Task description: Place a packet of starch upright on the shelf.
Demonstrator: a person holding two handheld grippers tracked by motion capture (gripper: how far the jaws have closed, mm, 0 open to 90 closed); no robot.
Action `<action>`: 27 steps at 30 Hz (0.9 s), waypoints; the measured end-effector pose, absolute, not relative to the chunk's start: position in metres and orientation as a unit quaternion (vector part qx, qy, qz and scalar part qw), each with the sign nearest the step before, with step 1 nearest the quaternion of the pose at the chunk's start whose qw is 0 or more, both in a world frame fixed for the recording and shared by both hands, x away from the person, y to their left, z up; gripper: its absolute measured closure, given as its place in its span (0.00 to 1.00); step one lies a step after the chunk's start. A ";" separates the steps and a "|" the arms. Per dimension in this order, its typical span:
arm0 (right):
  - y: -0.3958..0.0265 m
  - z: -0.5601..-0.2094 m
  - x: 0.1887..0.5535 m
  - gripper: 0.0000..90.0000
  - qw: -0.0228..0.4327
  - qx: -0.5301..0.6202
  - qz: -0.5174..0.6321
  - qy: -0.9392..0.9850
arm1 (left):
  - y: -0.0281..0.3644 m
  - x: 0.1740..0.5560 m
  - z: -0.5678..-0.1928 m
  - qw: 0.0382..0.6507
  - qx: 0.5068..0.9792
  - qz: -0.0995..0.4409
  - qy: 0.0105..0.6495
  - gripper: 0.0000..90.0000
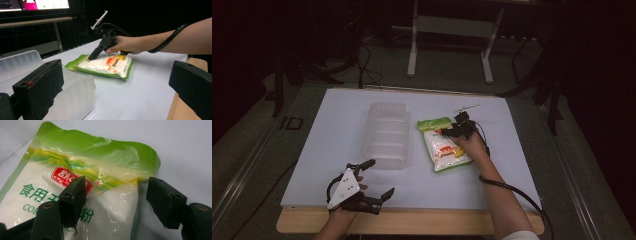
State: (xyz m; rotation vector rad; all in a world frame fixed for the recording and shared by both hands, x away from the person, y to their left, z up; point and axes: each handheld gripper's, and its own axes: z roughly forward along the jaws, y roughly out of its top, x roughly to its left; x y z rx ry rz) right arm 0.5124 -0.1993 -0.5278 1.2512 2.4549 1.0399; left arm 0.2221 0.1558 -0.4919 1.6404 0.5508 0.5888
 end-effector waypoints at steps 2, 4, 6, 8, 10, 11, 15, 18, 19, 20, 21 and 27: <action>-0.198 -0.526 0.513 0.40 0.092 0.426 0.343 0.832 | 0.156 0.222 -0.492 0.610 0.711 0.255 0.237 0.00; -0.194 -0.525 0.511 0.50 0.093 0.415 0.338 0.840 | 0.156 0.222 -0.492 0.610 0.711 0.256 0.238 0.00; -0.191 -0.525 0.508 0.56 0.097 0.408 0.338 0.842 | 0.156 0.222 -0.491 0.613 0.709 0.256 0.237 0.00; -0.190 -0.525 0.507 0.59 0.101 0.407 0.337 0.843 | 0.156 0.222 -0.492 0.612 0.710 0.256 0.237 0.00; -0.189 -0.525 0.507 0.62 0.102 0.407 0.335 0.844 | 0.155 0.222 -0.492 0.610 0.712 0.255 0.236 0.00; -0.187 -0.522 0.505 0.78 0.111 0.399 0.328 0.849 | 0.155 0.223 -0.492 0.611 0.712 0.254 0.235 0.00; -0.187 -0.520 0.501 0.91 0.113 0.396 0.338 0.846 | 0.154 0.224 -0.492 0.611 0.713 0.253 0.233 0.00; -0.187 -0.517 0.498 0.92 0.117 0.393 0.340 0.846 | 0.153 0.224 -0.491 0.611 0.712 0.256 0.232 0.00; -0.187 -0.517 0.498 0.92 0.117 0.393 0.340 0.846 | 0.153 0.224 -0.491 0.611 0.712 0.256 0.232 0.00; -0.186 -0.514 0.495 0.93 0.125 0.390 0.343 0.845 | 0.153 0.224 -0.491 0.610 0.712 0.258 0.232 0.00; -0.185 -0.513 0.493 0.93 0.128 0.387 0.342 0.847 | 0.154 0.224 -0.491 0.610 0.712 0.258 0.232 0.00; -0.185 -0.502 0.484 0.93 0.140 0.372 0.356 0.846 | 0.156 0.223 -0.491 0.612 0.708 0.261 0.239 0.00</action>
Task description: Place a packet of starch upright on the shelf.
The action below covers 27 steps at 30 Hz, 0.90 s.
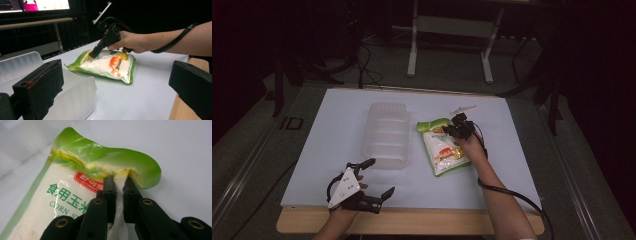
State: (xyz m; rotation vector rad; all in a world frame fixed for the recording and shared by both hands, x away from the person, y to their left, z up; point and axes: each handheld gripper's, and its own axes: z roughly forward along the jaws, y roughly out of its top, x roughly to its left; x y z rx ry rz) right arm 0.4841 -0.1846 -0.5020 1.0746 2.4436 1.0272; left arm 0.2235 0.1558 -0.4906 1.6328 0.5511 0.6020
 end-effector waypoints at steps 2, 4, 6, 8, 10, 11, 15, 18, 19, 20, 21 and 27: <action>-0.185 -0.496 0.481 0.94 0.141 0.368 0.368 0.842 | 0.156 0.223 -0.490 0.610 0.708 0.263 0.240 0.00; -0.185 -0.489 0.475 0.94 0.146 0.358 0.385 0.838 | 0.156 0.224 -0.490 0.612 0.706 0.264 0.242 0.00; -0.185 -0.482 0.468 0.94 0.152 0.348 0.398 0.835 | 0.156 0.224 -0.491 0.608 0.707 0.266 0.243 0.00; -0.186 -0.479 0.462 0.94 0.158 0.345 0.402 0.833 | 0.156 0.225 -0.491 0.608 0.707 0.265 0.244 0.00; -0.189 -0.475 0.458 0.94 0.159 0.346 0.412 0.828 | 0.155 0.225 -0.491 0.608 0.707 0.265 0.245 0.00; -0.191 -0.473 0.456 0.94 0.159 0.345 0.418 0.825 | 0.155 0.225 -0.492 0.607 0.707 0.267 0.246 0.00; -0.196 -0.468 0.451 0.94 0.159 0.346 0.432 0.817 | 0.155 0.226 -0.492 0.605 0.706 0.268 0.252 0.00; -0.198 -0.464 0.446 0.94 0.162 0.342 0.443 0.813 | 0.155 0.227 -0.492 0.604 0.707 0.268 0.253 0.00; -0.199 -0.463 0.443 0.94 0.162 0.342 0.446 0.811 | 0.155 0.228 -0.492 0.600 0.708 0.269 0.257 0.00; -0.199 -0.460 0.440 0.94 0.165 0.341 0.452 0.808 | 0.155 0.228 -0.492 0.599 0.708 0.270 0.259 0.00; -0.199 -0.460 0.440 0.94 0.165 0.341 0.452 0.808 | 0.155 0.228 -0.492 0.599 0.708 0.270 0.259 0.00; -0.198 -0.446 0.423 0.94 0.178 0.328 0.474 0.798 | 0.156 0.231 -0.491 0.593 0.706 0.267 0.280 0.00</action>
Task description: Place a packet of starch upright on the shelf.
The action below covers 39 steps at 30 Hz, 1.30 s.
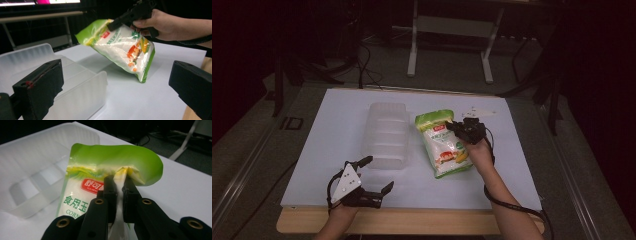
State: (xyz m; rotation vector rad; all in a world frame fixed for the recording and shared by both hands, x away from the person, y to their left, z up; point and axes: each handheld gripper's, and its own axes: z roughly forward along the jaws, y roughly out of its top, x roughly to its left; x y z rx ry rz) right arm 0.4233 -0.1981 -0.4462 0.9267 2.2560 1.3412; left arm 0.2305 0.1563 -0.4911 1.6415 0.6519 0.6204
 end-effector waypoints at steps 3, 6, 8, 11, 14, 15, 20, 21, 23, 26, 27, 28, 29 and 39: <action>-0.198 -0.439 0.416 0.94 0.180 0.318 0.482 0.796 | 0.157 0.232 -0.488 0.594 0.704 0.262 0.289 0.00; -0.198 -0.433 0.411 0.94 0.185 0.313 0.489 0.793 | 0.157 0.233 -0.488 0.605 0.700 0.246 0.289 0.00; -0.200 -0.426 0.404 0.94 0.185 0.309 0.502 0.786 | 0.156 0.233 -0.486 0.614 0.698 0.235 0.283 0.00; -0.203 -0.419 0.397 0.94 0.193 0.304 0.508 0.783 | 0.153 0.233 -0.481 0.615 0.700 0.230 0.280 0.00; -0.205 -0.415 0.393 0.94 0.193 0.301 0.515 0.779 | 0.151 0.233 -0.476 0.616 0.702 0.228 0.277 0.00; -0.206 -0.409 0.389 0.94 0.198 0.295 0.521 0.776 | 0.148 0.233 -0.471 0.612 0.705 0.231 0.275 0.00; -0.207 -0.396 0.378 0.94 0.204 0.290 0.537 0.765 | 0.141 0.234 -0.460 0.582 0.728 0.229 0.281 0.00; -0.206 -0.393 0.375 0.94 0.205 0.287 0.542 0.763 | 0.137 0.235 -0.455 0.582 0.731 0.221 0.281 0.00; -0.206 -0.391 0.372 0.94 0.204 0.285 0.545 0.761 | 0.135 0.237 -0.453 0.584 0.731 0.214 0.282 0.00; -0.205 -0.382 0.364 0.94 0.206 0.279 0.556 0.755 | 0.131 0.242 -0.448 0.597 0.725 0.193 0.284 0.00; -0.204 -0.377 0.359 0.94 0.204 0.274 0.565 0.751 | 0.129 0.248 -0.444 0.601 0.722 0.180 0.291 0.00; -0.204 -0.374 0.355 0.94 0.206 0.273 0.569 0.748 | 0.129 0.248 -0.444 0.601 0.722 0.180 0.291 0.00; -0.203 -0.372 0.352 0.94 0.208 0.269 0.573 0.746 | 0.128 0.253 -0.440 0.601 0.721 0.174 0.298 0.00; -0.203 -0.351 0.327 0.94 0.218 0.243 0.605 0.726 | 0.122 0.273 -0.422 0.612 0.711 0.145 0.314 0.00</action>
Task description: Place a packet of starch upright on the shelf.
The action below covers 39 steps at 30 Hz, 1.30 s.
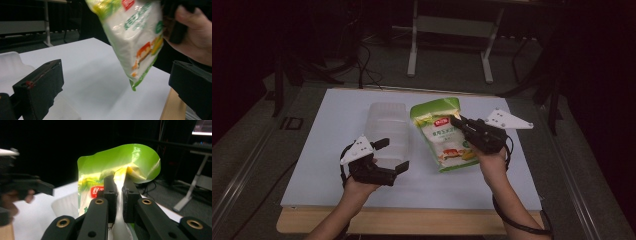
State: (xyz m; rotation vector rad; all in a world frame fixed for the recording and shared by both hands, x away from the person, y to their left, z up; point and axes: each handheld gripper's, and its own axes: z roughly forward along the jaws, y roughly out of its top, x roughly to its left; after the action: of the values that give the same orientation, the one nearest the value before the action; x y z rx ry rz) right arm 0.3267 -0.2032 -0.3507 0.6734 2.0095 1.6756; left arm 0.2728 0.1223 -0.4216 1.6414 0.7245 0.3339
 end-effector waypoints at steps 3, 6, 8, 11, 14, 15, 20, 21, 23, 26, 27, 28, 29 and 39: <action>-0.201 -0.344 0.318 0.94 0.227 0.230 0.616 0.718 | 0.114 0.279 -0.416 0.612 0.716 0.141 0.306 0.02; -0.200 -0.340 0.313 0.94 0.220 0.220 0.627 0.714 | 0.107 0.286 -0.410 0.618 0.716 0.134 0.295 0.05; -0.199 -0.338 0.311 0.94 0.211 0.216 0.634 0.712 | 0.101 0.291 -0.405 0.617 0.721 0.130 0.288 0.05; -0.197 -0.336 0.307 0.94 0.207 0.207 0.640 0.710 | 0.091 0.300 -0.400 0.622 0.721 0.116 0.282 0.07; -0.195 -0.336 0.306 0.94 0.206 0.202 0.641 0.711 | 0.087 0.304 -0.399 0.625 0.721 0.107 0.279 0.11; -0.195 -0.335 0.305 0.94 0.202 0.201 0.643 0.711 | 0.082 0.306 -0.398 0.630 0.722 0.092 0.271 0.13; -0.193 -0.335 0.303 0.94 0.200 0.194 0.646 0.711 | 0.074 0.310 -0.398 0.640 0.721 0.089 0.251 0.22; -0.192 -0.336 0.302 0.94 0.199 0.189 0.646 0.712 | 0.074 0.312 -0.396 0.652 0.713 0.089 0.241 0.27; -0.190 -0.337 0.300 0.94 0.201 0.185 0.644 0.715 | 0.072 0.314 -0.393 0.652 0.716 0.082 0.235 0.28; -0.189 -0.339 0.300 0.94 0.202 0.182 0.641 0.718 | 0.070 0.314 -0.390 0.648 0.723 0.085 0.224 0.38; -0.189 -0.341 0.299 0.94 0.203 0.181 0.642 0.717 | 0.069 0.314 -0.388 0.646 0.724 0.088 0.224 0.44; -0.190 -0.342 0.299 0.94 0.203 0.182 0.643 0.715 | 0.070 0.315 -0.388 0.652 0.722 0.076 0.219 0.54; -0.190 -0.343 0.300 0.94 0.203 0.185 0.645 0.713 | 0.070 0.315 -0.388 0.651 0.723 0.080 0.219 0.62; -0.193 -0.356 0.302 0.94 0.200 0.194 0.652 0.705 | 0.069 0.316 -0.386 0.632 0.743 0.094 0.200 0.90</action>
State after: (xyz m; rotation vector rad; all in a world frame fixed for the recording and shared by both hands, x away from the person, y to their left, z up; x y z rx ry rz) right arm 0.3019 -0.1933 -0.3561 0.5410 1.9714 1.8220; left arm 0.3155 0.0693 -0.3860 1.7010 0.4574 0.2141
